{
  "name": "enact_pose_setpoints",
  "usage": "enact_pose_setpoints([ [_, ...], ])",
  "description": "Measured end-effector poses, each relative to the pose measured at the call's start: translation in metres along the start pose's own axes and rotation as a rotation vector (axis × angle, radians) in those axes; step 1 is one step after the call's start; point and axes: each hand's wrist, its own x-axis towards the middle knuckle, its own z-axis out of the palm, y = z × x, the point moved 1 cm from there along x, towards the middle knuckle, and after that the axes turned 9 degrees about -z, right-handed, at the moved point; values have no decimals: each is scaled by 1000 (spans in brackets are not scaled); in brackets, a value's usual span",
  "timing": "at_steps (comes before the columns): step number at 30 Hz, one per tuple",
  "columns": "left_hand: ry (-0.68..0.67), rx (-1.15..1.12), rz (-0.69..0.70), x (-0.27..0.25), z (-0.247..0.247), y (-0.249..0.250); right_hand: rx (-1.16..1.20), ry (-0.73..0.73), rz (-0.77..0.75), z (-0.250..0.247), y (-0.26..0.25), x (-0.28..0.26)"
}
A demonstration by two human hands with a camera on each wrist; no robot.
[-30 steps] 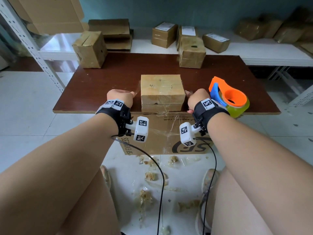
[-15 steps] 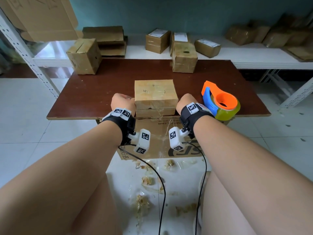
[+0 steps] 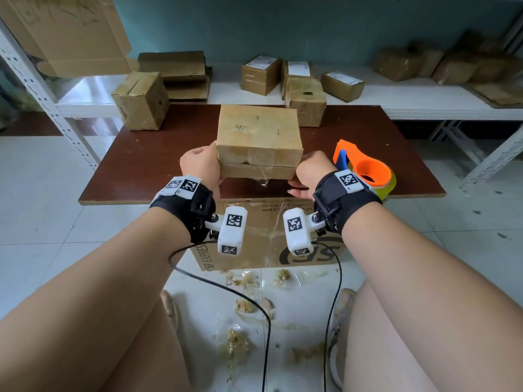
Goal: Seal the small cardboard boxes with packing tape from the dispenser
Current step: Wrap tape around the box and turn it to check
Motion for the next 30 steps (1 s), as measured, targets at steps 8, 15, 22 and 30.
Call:
enact_pose_setpoints([
  [8, -109, -24, 60, -13, -3, -2, -41, -53, -101, -4, -1, -15],
  [15, -192, -103, -28, -30, -4, 6, -61, -112, -110, -2, 5, -21],
  [22, -140, -92, -22, -29, -12, 12, 264, -108, -59, 13, 2, -27],
  [30, -281, 50, -167, -34, -14, 17, 389, -170, 10, 21, 3, -25],
])
